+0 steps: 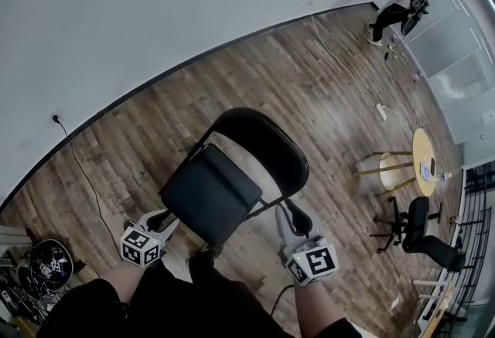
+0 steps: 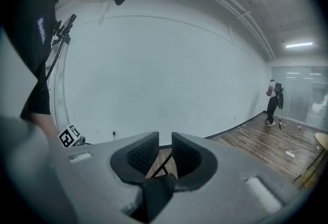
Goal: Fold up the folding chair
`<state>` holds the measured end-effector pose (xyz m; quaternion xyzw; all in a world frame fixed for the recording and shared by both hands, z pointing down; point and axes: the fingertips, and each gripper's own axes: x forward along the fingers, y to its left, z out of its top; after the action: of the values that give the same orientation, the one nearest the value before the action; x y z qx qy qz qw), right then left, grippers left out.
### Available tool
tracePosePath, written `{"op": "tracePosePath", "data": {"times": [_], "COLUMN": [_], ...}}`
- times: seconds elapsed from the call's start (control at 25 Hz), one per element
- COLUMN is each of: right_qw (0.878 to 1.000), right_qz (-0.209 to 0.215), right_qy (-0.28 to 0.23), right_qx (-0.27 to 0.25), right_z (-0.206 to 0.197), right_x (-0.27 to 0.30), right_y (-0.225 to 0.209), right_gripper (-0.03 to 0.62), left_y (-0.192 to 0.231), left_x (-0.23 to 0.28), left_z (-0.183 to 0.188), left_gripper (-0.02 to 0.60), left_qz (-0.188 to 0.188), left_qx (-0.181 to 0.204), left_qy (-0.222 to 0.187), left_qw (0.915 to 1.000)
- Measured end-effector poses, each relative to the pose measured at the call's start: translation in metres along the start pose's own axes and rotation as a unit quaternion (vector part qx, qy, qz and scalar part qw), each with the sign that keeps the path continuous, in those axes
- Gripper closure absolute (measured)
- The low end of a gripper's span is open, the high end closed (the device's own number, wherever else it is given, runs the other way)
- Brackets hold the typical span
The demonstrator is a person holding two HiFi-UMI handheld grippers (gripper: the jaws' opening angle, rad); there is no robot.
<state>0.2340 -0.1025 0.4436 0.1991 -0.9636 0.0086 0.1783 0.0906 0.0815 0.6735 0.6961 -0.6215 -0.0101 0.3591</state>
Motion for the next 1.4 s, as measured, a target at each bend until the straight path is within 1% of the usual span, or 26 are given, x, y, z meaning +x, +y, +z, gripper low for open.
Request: {"op": "tracePosePath", "data": {"times": [0.16, 0.24, 0.36, 0.6, 0.72, 0.8, 0.88, 0.96, 1.08, 1.2, 1.4], "right_qw": [1.0, 1.0, 0.999, 0.997, 0.997, 0.997, 0.998, 0.998, 0.998, 0.997, 0.996], "right_qz": [-0.008, -0.01, -0.005, 0.004, 0.009, 0.009, 0.009, 0.006, -0.005, -0.02, -0.033], "right_qy": [0.013, 0.019, 0.035, 0.055, 0.058, 0.06, 0.061, 0.062, 0.069, 0.076, 0.082], "right_qx": [-0.006, -0.012, -0.032, -0.051, -0.05, -0.042, -0.03, -0.018, -0.009, -0.002, -0.022], "right_z": [-0.005, -0.006, -0.008, -0.015, -0.02, -0.022, -0.024, -0.028, -0.037, -0.044, -0.046], "right_x": [0.012, 0.019, 0.026, 0.043, 0.055, 0.064, 0.073, 0.079, 0.083, 0.086, 0.094], "right_y": [-0.003, -0.006, -0.01, -0.025, -0.03, -0.036, -0.043, -0.05, -0.067, -0.088, -0.109], "right_gripper": [0.516, 0.512, 0.503, 0.493, 0.486, 0.48, 0.478, 0.476, 0.471, 0.467, 0.459], "left_y": [0.009, 0.017, 0.023, 0.045, 0.058, 0.067, 0.078, 0.087, 0.095, 0.101, 0.11], "left_x": [0.013, 0.022, 0.037, 0.06, 0.064, 0.069, 0.073, 0.075, 0.08, 0.086, 0.096], "left_z": [-0.032, -0.045, -0.066, -0.103, -0.123, -0.135, -0.145, -0.155, -0.169, -0.181, -0.209], "left_gripper": [0.425, 0.422, 0.414, 0.396, 0.385, 0.387, 0.387, 0.386, 0.379, 0.368, 0.358], "left_qz": [-0.012, -0.013, -0.011, 0.011, 0.022, 0.03, 0.041, 0.05, 0.049, 0.052, 0.062], "left_qx": [-0.004, -0.007, -0.023, -0.048, -0.078, -0.115, -0.157, -0.188, -0.218, -0.258, -0.298], "left_qy": [0.036, 0.048, 0.062, 0.084, 0.091, 0.089, 0.084, 0.083, 0.087, 0.078, 0.075], "left_qw": [0.9993, 0.9988, 0.9978, 0.9953, 0.9925, 0.9889, 0.9832, 0.9774, 0.9708, 0.9617, 0.9495]}}
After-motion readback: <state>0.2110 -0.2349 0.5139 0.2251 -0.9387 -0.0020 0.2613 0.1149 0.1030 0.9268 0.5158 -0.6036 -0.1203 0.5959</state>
